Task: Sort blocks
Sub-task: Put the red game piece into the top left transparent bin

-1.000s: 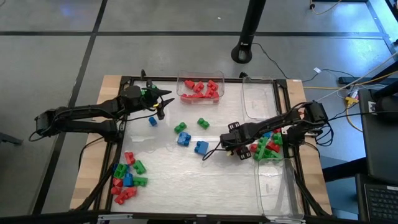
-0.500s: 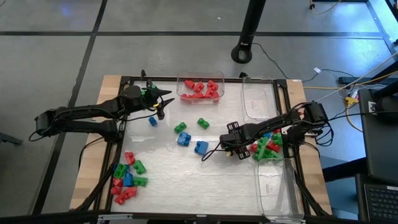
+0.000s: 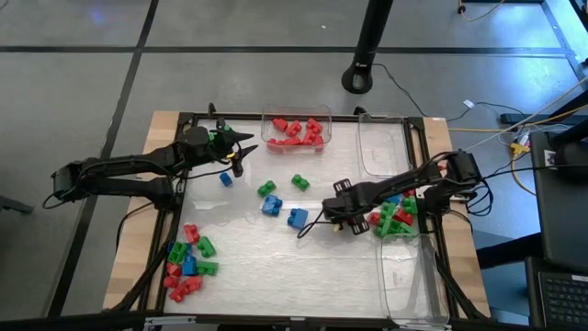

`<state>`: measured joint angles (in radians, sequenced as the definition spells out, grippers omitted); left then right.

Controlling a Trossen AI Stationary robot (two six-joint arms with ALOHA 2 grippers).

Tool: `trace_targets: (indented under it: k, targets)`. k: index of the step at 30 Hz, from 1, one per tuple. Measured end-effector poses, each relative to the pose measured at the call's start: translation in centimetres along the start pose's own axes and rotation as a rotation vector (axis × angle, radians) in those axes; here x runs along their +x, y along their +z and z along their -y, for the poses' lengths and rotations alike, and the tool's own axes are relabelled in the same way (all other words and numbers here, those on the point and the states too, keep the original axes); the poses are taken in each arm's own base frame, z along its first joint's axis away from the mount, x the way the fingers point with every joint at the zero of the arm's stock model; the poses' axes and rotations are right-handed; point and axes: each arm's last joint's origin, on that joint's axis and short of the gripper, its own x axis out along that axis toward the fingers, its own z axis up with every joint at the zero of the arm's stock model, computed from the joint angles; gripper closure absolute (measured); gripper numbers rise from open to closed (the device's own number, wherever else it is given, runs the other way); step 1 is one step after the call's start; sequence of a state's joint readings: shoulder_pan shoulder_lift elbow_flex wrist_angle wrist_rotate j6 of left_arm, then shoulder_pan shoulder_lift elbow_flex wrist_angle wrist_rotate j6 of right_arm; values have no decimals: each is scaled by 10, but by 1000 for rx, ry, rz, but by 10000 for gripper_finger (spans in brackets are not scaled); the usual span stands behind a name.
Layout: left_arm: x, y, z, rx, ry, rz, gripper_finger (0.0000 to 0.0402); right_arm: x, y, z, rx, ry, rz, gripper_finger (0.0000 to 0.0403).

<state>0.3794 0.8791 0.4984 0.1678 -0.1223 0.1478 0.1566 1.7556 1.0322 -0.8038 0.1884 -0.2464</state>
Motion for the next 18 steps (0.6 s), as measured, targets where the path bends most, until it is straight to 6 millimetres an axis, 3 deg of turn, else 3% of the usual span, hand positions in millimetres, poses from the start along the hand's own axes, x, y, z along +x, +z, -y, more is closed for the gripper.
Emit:
trace_targets:
  k: [6, 18]
  targets:
    - [0, 0, 0, 0, 0, 0, 243, -14, 10, 6, -25, -14, 26, 168]
    - [0, 0, 0, 2, 0, 0, 243, -16, 11, 8, -63, -68, 20, 242]
